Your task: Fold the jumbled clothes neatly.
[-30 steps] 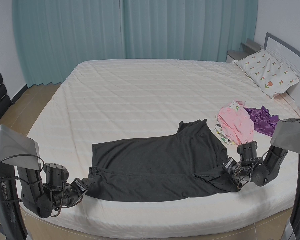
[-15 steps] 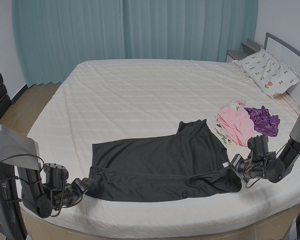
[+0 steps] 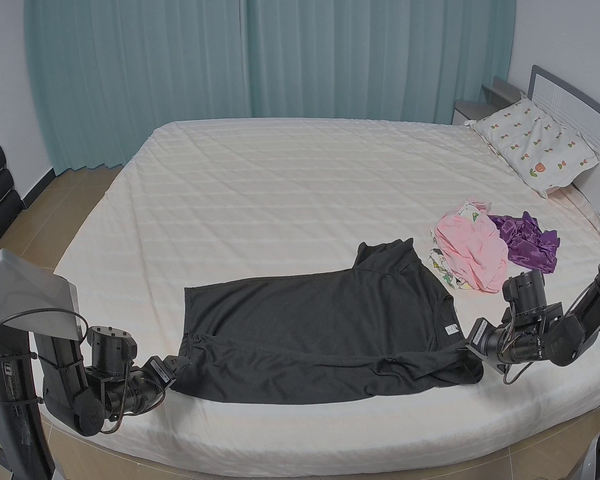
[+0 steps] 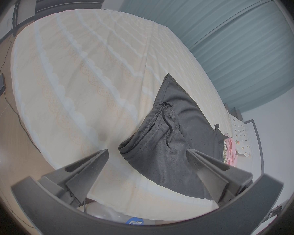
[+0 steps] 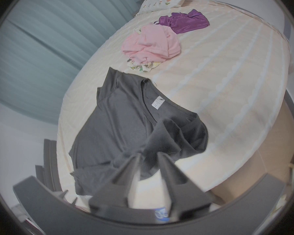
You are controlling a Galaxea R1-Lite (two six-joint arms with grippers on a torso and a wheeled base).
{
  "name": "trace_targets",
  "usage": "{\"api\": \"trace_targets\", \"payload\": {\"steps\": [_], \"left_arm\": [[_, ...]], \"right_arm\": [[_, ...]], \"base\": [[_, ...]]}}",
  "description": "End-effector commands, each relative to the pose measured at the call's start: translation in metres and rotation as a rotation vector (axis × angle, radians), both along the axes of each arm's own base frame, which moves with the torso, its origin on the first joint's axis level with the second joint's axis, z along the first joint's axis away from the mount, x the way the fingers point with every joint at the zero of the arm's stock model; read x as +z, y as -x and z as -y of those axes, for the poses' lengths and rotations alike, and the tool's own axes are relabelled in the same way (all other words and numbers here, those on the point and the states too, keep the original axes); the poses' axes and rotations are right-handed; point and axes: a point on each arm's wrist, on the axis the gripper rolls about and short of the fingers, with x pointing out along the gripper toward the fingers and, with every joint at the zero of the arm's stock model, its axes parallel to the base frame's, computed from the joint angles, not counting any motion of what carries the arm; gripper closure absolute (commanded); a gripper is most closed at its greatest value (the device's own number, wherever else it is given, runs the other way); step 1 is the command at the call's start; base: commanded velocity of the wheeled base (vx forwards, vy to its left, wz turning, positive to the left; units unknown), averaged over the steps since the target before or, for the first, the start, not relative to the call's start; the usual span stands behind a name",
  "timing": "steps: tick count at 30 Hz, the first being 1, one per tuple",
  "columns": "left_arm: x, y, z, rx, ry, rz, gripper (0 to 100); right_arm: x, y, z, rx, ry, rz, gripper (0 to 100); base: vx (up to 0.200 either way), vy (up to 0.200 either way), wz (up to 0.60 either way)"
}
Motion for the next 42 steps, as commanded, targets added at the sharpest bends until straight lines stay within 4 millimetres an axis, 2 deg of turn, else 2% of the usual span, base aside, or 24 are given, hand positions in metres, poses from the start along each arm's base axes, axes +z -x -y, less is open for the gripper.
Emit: {"api": "trace_targets", "payload": {"steps": [1,12,17,21,22,26,31,32,37,42], "left_arm": [[0.000,0.000,0.000,0.000,0.000,-0.002,0],[0.002,-0.004,0.000,0.006,0.002,0.020,0],[0.019,-0.028,-0.002,0.028,0.013,0.135,0],[0.023,-0.048,0.000,0.032,0.018,0.178,0],[0.025,-0.060,0.002,0.017,0.000,0.182,0],[0.018,-0.089,0.006,-0.033,-0.069,0.150,0],[0.012,-0.106,0.009,-0.040,-0.078,0.117,0],[0.005,-0.112,0.010,-0.046,-0.086,0.110,0],[-0.013,-0.113,0.011,-0.082,-0.168,0.085,0],[-0.017,-0.111,0.017,-0.089,-0.198,0.077,0]], "right_arm": [[-0.012,0.011,0.002,0.043,0.041,-0.056,0],[-0.008,0.000,0.010,0.037,-0.001,-0.017,0],[-0.012,-0.008,0.016,0.025,-0.022,0.032,0],[-0.016,-0.015,0.021,0.013,-0.037,0.071,0],[-0.019,-0.019,0.024,0.021,-0.055,0.090,0],[-0.032,-0.027,0.030,0.061,-0.064,0.120,0],[-0.039,-0.031,0.034,0.091,-0.028,0.144,0],[-0.040,-0.032,0.034,0.098,-0.023,0.147,0],[-0.044,-0.036,0.033,0.116,-0.009,0.148,0],[-0.045,-0.036,0.033,0.118,-0.009,0.147,0]], "base": [[0.000,0.000,0.00],[0.000,0.000,0.00],[0.000,0.000,0.00],[0.000,0.000,0.00],[0.000,0.000,0.00],[0.000,0.000,0.00],[0.000,0.000,0.00],[0.000,0.000,0.00],[0.000,0.000,0.00],[0.000,0.000,0.00]]}}
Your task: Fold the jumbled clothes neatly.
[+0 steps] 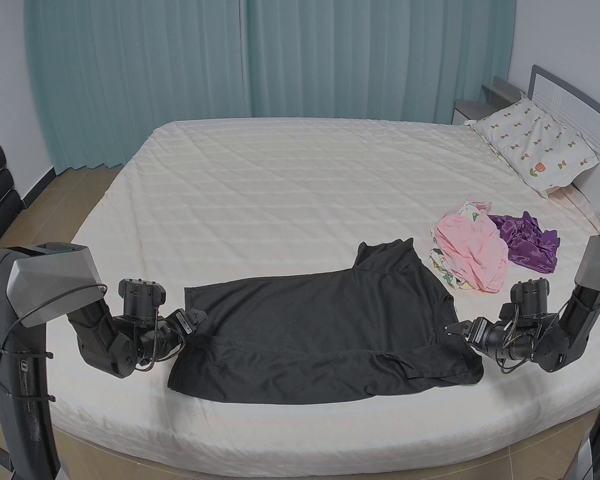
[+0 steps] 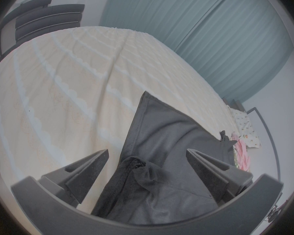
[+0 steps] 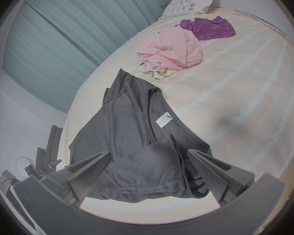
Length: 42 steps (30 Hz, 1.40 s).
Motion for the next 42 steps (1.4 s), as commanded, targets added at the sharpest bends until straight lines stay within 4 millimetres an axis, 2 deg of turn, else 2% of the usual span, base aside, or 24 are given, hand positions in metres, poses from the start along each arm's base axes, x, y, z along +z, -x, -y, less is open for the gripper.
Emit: {"api": "trace_targets", "payload": {"steps": [1,3,4,11,21,26,32,42], "left_arm": [[-0.013,0.002,0.003,-0.011,-0.013,-0.034,0],[-0.015,0.004,0.007,-0.033,-0.033,-0.039,0],[-0.016,0.003,0.007,-0.032,-0.041,-0.039,100],[-0.017,0.006,0.003,0.064,-0.112,-0.039,100],[-0.021,0.020,0.001,0.067,-0.127,-0.084,100],[-0.018,0.022,0.001,0.069,-0.120,-0.076,100],[-0.016,0.020,0.001,0.085,-0.094,-0.051,100],[-0.015,0.020,0.001,0.086,-0.084,-0.049,100]], "right_arm": [[-0.006,-0.001,0.000,0.002,0.001,-0.017,0],[-0.007,-0.001,-0.001,0.003,0.001,-0.019,0],[-0.008,-0.001,-0.002,0.007,0.003,-0.021,0],[-0.015,-0.004,-0.003,0.012,-0.001,0.028,0],[-0.019,-0.004,-0.003,0.027,-0.016,0.038,0],[-0.018,-0.008,0.005,0.028,0.004,0.055,0],[-0.028,-0.011,0.012,0.142,0.043,0.065,0],[-0.048,-0.031,-0.002,0.258,0.075,0.061,0]], "base": [[0.000,0.000,0.00],[0.000,0.000,0.00],[0.000,0.000,0.00],[0.000,0.000,0.00],[0.000,0.000,0.00],[0.000,0.000,0.00],[0.000,0.000,0.00],[0.000,0.000,0.00]]}}
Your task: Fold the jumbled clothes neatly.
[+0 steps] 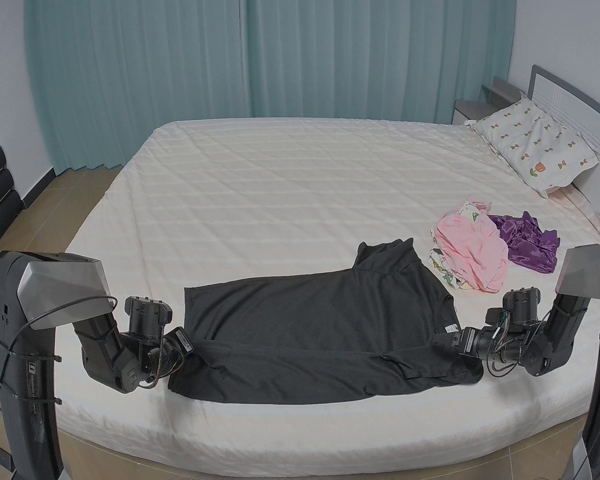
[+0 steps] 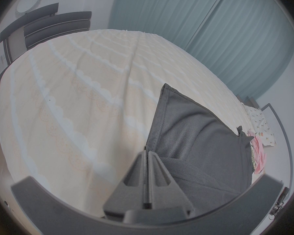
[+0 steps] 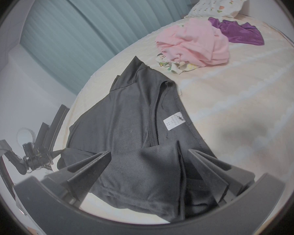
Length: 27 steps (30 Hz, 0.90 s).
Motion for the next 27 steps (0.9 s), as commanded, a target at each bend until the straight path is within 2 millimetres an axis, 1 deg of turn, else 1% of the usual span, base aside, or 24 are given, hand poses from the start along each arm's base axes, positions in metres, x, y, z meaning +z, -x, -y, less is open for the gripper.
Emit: {"api": "trace_targets", "payload": {"steps": [1,6,7,9,18,27], "left_arm": [[0.001,0.000,0.000,0.003,0.005,0.004,100],[0.002,-0.001,0.000,0.003,0.006,0.006,100],[0.002,-0.001,0.000,0.004,0.007,0.006,100],[0.002,-0.001,0.000,0.004,0.007,0.006,100],[0.001,-0.001,0.000,0.004,0.007,0.004,100],[-0.001,-0.002,-0.001,0.007,0.006,0.001,100]], "right_arm": [[-0.013,-0.008,-0.006,0.025,0.007,-0.030,0],[-0.015,-0.009,-0.007,0.041,0.017,-0.055,0],[-0.016,-0.009,-0.006,0.045,0.024,-0.056,100],[-0.016,-0.009,-0.006,0.045,0.024,-0.056,100],[-0.006,-0.009,0.015,0.014,-0.047,-0.038,100],[0.002,-0.013,0.023,-0.036,-0.082,0.000,100]], "base": [[0.000,0.000,0.00],[0.000,0.000,0.00],[0.000,0.000,0.00],[0.000,0.000,0.00],[0.000,0.000,0.00],[0.000,0.000,0.00]]}}
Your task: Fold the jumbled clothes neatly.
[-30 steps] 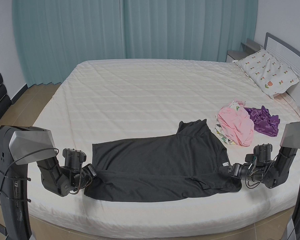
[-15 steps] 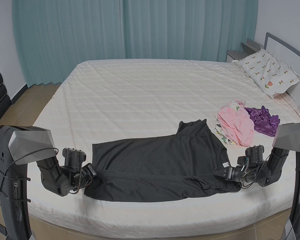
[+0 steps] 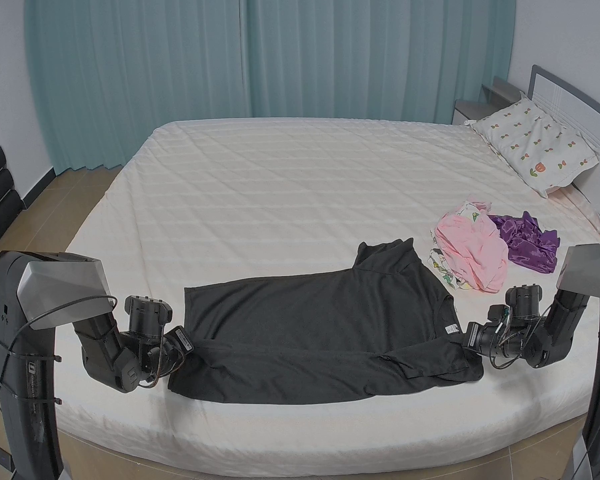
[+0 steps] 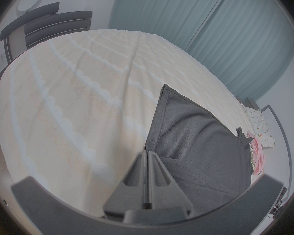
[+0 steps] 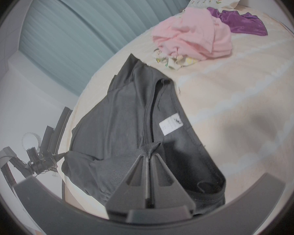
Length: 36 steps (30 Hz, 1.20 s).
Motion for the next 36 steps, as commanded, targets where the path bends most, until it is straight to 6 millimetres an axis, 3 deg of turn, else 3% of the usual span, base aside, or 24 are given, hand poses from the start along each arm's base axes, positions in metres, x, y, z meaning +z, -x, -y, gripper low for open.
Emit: {"api": "trace_targets", "payload": {"steps": [1,21,30,31,33,34,36], "left_arm": [[-0.001,-0.001,-0.001,0.004,0.000,-0.002,100],[-0.006,-0.006,-0.001,0.008,0.002,0.003,100],[-0.006,-0.007,0.000,0.008,-0.001,0.008,100],[-0.005,-0.007,0.000,0.008,-0.001,0.009,0],[-0.005,-0.007,0.000,0.008,-0.001,0.009,0],[-0.006,-0.008,0.000,0.008,-0.001,0.008,0],[-0.006,-0.008,0.000,0.008,0.000,0.011,0]], "right_arm": [[0.004,0.000,0.005,-0.016,-0.003,0.013,100],[0.008,-0.023,0.013,-0.061,-0.012,0.118,100],[-0.012,-0.025,0.008,-0.057,0.002,0.070,100],[-0.017,-0.029,0.009,-0.065,0.007,0.067,100],[-0.020,-0.030,0.009,-0.069,0.011,0.063,100],[-0.022,-0.030,0.009,-0.070,0.013,0.060,0],[-0.023,-0.030,0.008,-0.067,0.012,0.059,0]], "base": [[0.000,0.000,0.00],[0.000,0.000,0.00],[0.000,0.000,0.00],[0.000,0.000,0.00],[0.000,0.000,0.00],[0.000,0.000,0.00],[0.000,0.000,0.00]]}}
